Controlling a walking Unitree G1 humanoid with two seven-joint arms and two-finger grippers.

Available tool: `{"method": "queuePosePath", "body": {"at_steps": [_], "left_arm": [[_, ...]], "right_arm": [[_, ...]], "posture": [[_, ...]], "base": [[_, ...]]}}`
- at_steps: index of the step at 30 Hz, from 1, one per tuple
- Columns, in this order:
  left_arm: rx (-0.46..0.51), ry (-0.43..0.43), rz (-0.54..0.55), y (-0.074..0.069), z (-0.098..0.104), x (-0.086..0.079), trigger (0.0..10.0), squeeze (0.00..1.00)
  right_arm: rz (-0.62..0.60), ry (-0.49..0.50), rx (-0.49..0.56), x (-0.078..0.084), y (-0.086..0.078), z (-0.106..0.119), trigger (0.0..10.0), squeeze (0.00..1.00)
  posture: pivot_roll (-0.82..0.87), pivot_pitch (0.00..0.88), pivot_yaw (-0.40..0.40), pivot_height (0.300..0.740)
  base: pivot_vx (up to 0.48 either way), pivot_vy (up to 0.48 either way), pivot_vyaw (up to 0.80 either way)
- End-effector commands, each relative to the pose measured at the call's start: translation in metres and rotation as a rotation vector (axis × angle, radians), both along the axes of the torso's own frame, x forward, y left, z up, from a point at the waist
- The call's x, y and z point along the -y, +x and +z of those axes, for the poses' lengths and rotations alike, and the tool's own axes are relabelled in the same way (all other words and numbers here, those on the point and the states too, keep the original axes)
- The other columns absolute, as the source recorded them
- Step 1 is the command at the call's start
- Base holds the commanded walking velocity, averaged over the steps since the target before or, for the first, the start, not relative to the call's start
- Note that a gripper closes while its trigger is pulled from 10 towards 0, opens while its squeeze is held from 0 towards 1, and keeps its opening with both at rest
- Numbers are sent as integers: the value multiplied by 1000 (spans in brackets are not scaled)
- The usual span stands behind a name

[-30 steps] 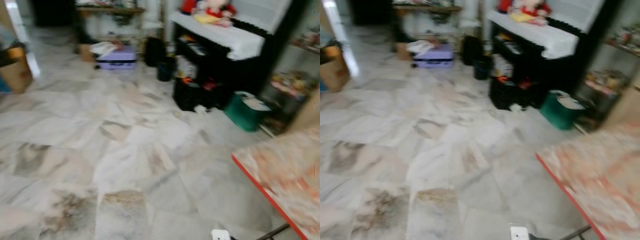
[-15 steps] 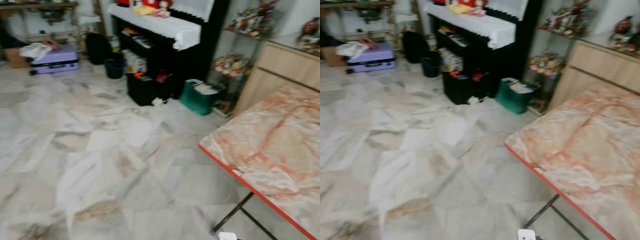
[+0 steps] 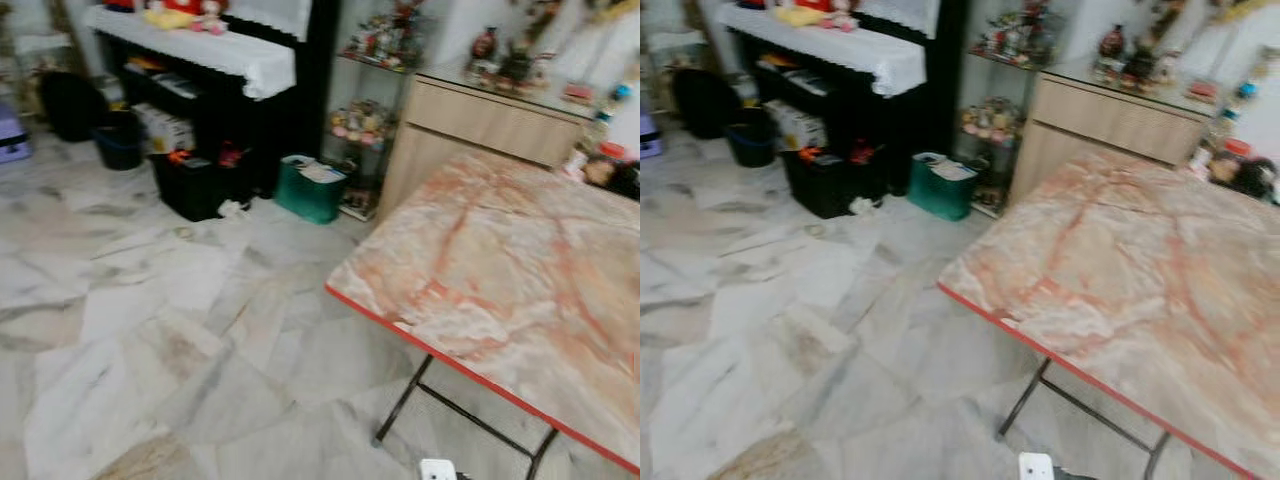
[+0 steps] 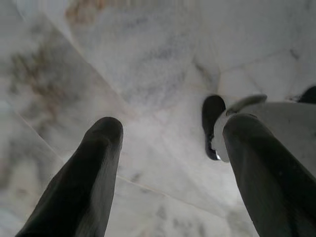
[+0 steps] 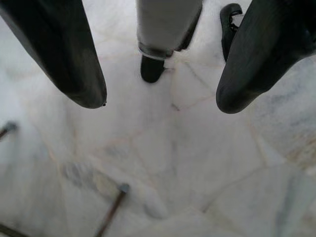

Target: Hang hanger

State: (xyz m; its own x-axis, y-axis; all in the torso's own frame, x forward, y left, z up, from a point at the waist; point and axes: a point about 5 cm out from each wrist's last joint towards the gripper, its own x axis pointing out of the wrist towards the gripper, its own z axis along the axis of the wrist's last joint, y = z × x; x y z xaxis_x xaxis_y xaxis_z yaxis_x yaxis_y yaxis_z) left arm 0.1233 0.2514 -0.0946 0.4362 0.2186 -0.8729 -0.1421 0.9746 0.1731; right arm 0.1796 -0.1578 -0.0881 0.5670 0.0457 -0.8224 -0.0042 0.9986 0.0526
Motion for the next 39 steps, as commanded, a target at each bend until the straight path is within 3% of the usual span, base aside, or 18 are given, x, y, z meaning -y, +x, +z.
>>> {"method": "queuePosePath", "body": {"at_steps": [1,20,24,39], "left_arm": [[185,-79,145,22,9,4,10000,0],[179,-76,144,18,7,5,10000,0],[184,-74,150,19,7,6,10000,0],[185,-75,171,17,7,6,10000,0]], "right_arm": [[-193,89,18,14,23,11,10000,0],[-184,71,10,16,23,11,10000,0],[-235,75,22,17,22,11,10000,0],[-224,82,36,15,23,12,10000,0]], "posture": [[203,5,-75,740],[226,0,-95,740],[226,0,-95,740],[236,0,-92,740]], "base": [[0,0,-788],[0,0,-772],[0,0,0],[0,0,0]]}}
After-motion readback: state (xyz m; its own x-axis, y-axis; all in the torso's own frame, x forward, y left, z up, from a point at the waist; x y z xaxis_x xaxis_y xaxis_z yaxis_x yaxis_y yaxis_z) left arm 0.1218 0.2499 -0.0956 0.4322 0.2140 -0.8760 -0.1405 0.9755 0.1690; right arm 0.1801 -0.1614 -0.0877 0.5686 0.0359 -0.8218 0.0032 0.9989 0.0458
